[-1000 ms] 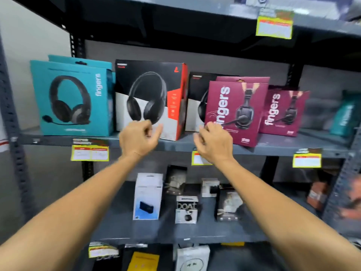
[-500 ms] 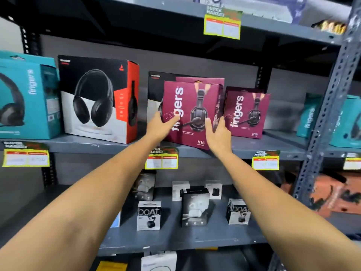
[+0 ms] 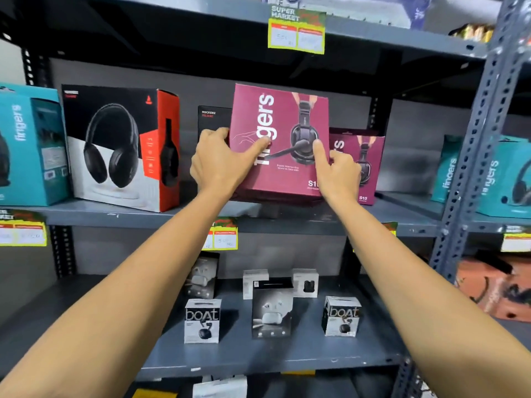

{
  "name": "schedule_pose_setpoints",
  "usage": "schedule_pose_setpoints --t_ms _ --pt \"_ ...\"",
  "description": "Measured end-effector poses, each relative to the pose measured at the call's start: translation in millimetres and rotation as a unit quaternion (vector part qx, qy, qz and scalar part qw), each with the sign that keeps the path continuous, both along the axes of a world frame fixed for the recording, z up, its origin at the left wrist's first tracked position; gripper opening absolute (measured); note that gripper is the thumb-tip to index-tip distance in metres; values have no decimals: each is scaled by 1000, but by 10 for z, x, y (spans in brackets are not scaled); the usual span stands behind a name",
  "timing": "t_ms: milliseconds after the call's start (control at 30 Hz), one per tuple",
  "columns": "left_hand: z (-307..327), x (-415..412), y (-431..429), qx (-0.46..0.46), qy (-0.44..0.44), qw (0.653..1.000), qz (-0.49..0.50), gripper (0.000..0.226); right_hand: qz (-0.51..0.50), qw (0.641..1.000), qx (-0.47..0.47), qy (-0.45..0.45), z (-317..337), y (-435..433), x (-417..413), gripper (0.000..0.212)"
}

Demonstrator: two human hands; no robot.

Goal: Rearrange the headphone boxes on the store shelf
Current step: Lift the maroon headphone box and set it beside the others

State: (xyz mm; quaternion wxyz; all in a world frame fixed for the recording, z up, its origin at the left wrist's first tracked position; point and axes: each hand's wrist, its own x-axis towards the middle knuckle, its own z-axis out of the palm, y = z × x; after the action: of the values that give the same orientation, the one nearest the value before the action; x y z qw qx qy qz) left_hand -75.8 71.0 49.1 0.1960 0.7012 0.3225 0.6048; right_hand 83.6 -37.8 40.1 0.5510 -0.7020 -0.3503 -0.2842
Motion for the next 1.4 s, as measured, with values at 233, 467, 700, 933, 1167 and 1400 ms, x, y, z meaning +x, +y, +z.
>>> schedule_pose_setpoints --t_ms 233,467,700,933,1167,1400 --pt "-317 587 -213 42 -8 999 -34 73 26 1000 9 8 -198 -320 477 51" --pt "-642 1468 -465 25 63 990 -124 96 74 992 25 96 -349 -625 1331 51" --pt "-599 1928 -474 32 110 983 -145 99 95 984 57 140 -403 -686 1780 29" --pt "-643 2139 -501 63 131 977 -154 96 108 972 58 200 -574 -691 2136 54" --pt "-589 2060 -447 99 138 975 -143 91 8 986 125 115 -508 -728 2052 31" --pt "-600 1350 -207 142 20 988 -53 32 -83 989 41 -116 -335 -396 1398 41"
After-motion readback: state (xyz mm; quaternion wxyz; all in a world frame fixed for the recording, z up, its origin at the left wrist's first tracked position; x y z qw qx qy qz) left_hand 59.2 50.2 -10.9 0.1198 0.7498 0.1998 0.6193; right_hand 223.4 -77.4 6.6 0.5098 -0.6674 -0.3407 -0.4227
